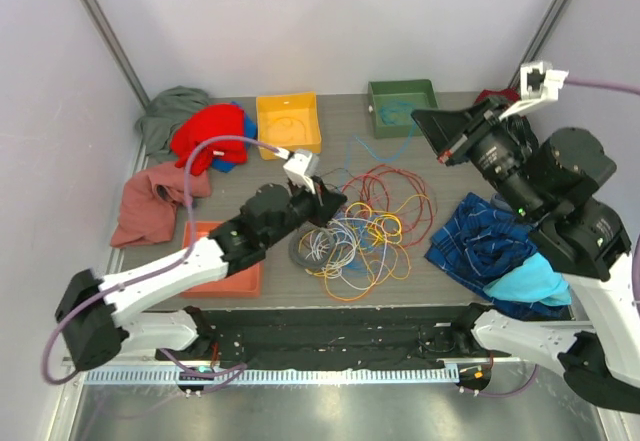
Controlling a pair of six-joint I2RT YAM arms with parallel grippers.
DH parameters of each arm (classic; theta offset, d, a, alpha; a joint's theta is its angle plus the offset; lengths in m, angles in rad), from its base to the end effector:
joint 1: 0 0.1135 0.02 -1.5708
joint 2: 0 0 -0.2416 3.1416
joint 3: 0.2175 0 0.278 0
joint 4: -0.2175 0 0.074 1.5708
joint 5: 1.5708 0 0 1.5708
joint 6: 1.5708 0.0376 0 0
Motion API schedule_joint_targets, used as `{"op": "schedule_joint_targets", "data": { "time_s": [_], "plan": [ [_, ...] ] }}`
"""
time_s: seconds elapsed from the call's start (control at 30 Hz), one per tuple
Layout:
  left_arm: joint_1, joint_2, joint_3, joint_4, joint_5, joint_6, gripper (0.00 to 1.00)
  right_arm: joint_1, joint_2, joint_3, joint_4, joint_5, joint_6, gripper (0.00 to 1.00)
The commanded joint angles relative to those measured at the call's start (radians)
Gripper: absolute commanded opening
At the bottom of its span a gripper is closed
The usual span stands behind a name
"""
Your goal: Untangle the cables
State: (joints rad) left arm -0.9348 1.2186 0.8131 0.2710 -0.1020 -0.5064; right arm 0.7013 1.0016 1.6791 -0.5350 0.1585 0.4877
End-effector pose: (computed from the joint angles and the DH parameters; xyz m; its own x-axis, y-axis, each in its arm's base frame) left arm 0.1932 -0.2553 0.2734 -0.4288 -0.2316 -0.8732 0.6088 0.6400 -0.4687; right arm 0.1365 0.1075 0.5497 -0.1468 0.4817 -0.8640 -0.5082 0.7126 0.4837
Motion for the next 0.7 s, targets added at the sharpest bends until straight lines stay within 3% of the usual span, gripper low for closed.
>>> {"op": "schedule_joint_targets", "data": {
  "time_s": [0.0, 0.07, 0.13, 0.17, 0.23, 0.3, 0.43, 0.67],
  "plan": [
    [0.028, -0.161, 0.233, -0.326, -0.09, 0.077, 0.0, 0.004, -0.085, -0.157, 0.026, 0.094, -0.021, 0.01],
    [0.028, -0.163, 0.328, -0.46, -0.113, 0.138, 0.0, 0.004, -0.115, -0.253, 0.041, 0.098, -0.014, 0.07],
    [0.03, -0.128, 0.499, -0.551, -0.13, 0.187, 0.0, 0.004, -0.141, -0.307, 0.055, 0.104, -0.002, 0.21],
    [0.03, -0.105, 0.568, -0.638, -0.13, 0.203, 0.0, 0.004, -0.146, -0.352, 0.058, 0.102, 0.005, 0.34],
    [0.03, -0.035, 0.74, -0.711, -0.124, 0.229, 0.0, 0.004, -0.159, -0.404, 0.069, 0.099, 0.014, 0.46],
    [0.031, 0.007, 0.861, -0.786, -0.116, 0.239, 0.0, 0.004, -0.17, -0.438, 0.09, 0.072, 0.02, 0.49],
    [0.03, 0.102, 0.963, -0.854, -0.12, 0.249, 0.0, 0.004, -0.192, -0.553, 0.144, 0.003, 0.038, 0.51],
    [0.031, 0.156, 0.966, -0.897, -0.127, 0.224, 0.0, 0.004, -0.21, -0.651, 0.266, -0.131, 0.066, 0.63]
  ]
}}
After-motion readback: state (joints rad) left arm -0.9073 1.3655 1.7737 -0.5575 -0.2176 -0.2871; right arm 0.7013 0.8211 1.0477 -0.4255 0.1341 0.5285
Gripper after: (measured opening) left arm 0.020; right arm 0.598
